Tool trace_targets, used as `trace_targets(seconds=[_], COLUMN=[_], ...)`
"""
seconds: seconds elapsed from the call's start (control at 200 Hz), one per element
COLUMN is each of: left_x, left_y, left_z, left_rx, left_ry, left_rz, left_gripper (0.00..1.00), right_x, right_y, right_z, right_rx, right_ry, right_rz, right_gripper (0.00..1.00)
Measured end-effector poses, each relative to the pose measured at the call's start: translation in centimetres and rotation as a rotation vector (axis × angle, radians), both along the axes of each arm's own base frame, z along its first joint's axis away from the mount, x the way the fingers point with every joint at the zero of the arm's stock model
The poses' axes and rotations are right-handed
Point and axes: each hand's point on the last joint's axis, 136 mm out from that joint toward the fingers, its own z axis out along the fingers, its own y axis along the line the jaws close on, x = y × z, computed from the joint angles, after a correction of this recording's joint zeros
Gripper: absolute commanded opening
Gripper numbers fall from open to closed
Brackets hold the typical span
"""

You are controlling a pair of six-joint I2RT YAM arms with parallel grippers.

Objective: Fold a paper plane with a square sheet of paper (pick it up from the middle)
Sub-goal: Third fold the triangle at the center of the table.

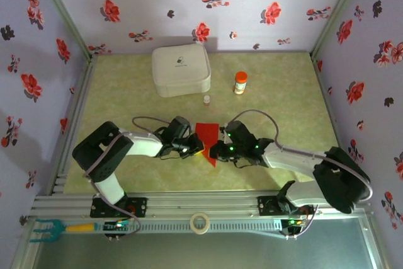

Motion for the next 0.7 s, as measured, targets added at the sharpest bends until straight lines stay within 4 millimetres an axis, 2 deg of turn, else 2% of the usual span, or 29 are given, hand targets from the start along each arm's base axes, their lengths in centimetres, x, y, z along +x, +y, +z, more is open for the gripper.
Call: trace_targets(seconds=[0.085, 0.18, 0.255, 0.575, 0.7], left_x=[0.0, 0.0, 0.0, 0.1, 0.1], left_y=[0.1, 0.1, 0.1, 0.2, 0.2], left_z=[0.0, 0.0, 0.0, 0.0, 0.0], left_rx=[0.002, 0.002, 0.002, 0.004, 0.004], left_ry=[-0.003, -0.005, -0.005, -0.008, -0.008], left_rz=[0.004, 0.005, 0.005, 0.007, 0.007], left_gripper=[0.0, 0.0, 0.0, 0.0, 0.0], right_x=[0.6, 0.5, 0.4, 1.1, 1.1], right_y=[0.1, -0.3, -0.4, 0.6, 0.6], right_z=[-1.3, -3.5, -4.3, -3.4, -4.0], right_rx=[-0.025, -0.073, -0.089, -0.048, -0.057], right_ry=[0.022, 0.074, 0.097, 0.076, 0.091], right_rz=[-0.014, -0.02, -0.026, -0.029, -0.03], right_gripper=[0.0, 0.0, 0.0, 0.0, 0.0])
